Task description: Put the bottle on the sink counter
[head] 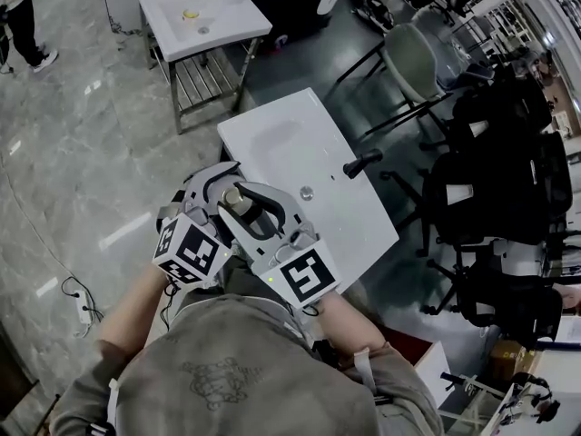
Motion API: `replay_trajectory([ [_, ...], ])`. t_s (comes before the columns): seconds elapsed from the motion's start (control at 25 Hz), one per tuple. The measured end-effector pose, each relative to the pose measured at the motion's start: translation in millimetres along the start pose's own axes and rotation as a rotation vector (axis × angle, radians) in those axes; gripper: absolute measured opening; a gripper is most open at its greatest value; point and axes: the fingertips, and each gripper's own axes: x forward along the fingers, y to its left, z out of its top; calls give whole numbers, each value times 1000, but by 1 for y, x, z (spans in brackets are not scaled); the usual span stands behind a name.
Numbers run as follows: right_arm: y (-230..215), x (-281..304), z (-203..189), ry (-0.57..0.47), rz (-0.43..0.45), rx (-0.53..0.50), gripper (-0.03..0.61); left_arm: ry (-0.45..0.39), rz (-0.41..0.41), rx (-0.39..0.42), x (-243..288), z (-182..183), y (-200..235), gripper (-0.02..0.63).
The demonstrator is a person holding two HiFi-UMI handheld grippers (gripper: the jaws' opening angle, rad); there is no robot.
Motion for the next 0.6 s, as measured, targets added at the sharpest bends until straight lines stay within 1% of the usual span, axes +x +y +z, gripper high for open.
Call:
replay_trajectory([
  [0.2,-36,14,-21,1,-3,19,137,8,-10,-12,37,-14,17,336],
  [0.6,-106,57,-74,51,9,56,137,39,-22,-40,112,-59,58,336],
])
